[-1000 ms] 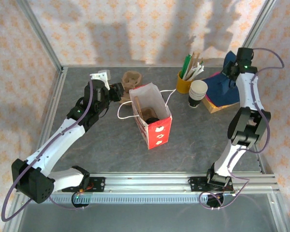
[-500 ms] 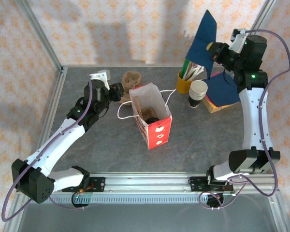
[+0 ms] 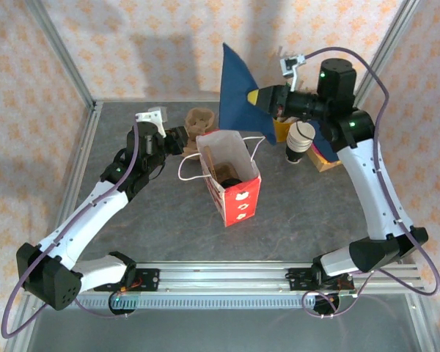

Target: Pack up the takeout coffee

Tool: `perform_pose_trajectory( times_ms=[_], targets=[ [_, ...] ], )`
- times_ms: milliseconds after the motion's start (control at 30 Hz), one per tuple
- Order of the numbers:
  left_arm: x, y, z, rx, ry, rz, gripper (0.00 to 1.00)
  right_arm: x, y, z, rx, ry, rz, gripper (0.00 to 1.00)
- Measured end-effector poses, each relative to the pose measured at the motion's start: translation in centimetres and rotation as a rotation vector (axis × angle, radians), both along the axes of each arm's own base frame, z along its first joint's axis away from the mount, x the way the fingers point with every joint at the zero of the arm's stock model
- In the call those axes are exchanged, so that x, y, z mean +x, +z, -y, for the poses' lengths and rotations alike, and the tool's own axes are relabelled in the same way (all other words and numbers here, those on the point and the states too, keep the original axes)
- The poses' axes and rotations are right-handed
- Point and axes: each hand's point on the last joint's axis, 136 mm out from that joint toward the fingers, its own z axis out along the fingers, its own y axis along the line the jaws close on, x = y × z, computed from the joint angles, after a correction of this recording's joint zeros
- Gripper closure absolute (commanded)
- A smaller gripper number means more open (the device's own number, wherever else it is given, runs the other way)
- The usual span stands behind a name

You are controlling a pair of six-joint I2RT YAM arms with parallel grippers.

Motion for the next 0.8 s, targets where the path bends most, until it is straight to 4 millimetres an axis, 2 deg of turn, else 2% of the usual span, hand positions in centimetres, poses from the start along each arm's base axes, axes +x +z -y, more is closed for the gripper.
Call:
perform_pose_trajectory(
  times_ms=[233,367,467,600,800],
  targets=[
    [0.0,-0.2,-0.2,0.001,0.004,-0.003,0.66,-3.0,-4.4,-4.9,-0.107,0.089,-0.089,1.0],
    [0.0,-0.2,-0.1,0.0,0.002,-0.003,0.66,-3.3,-7.4,-6.9,-0.207,0.05,-0.134,1.0],
    [0.0,-0.2,-0.1,0.0,0.002,-0.003,0.67,-2.6,-10.0,-7.3,-0.293,-0.016,-0.165,1.0],
    [0.0,-0.2,-0.1,-0.001,0.001,-0.002,0.66,-1.0,-14.0,-6.5,-0.432,-0.134,-0.211,1.0],
    [0.0,-0.2,-0.1,0.0,0.001,-0.003,0.66,-0.1,-18.3,-5.8,-0.617,-0.238,-0.239,1.0]
  ],
)
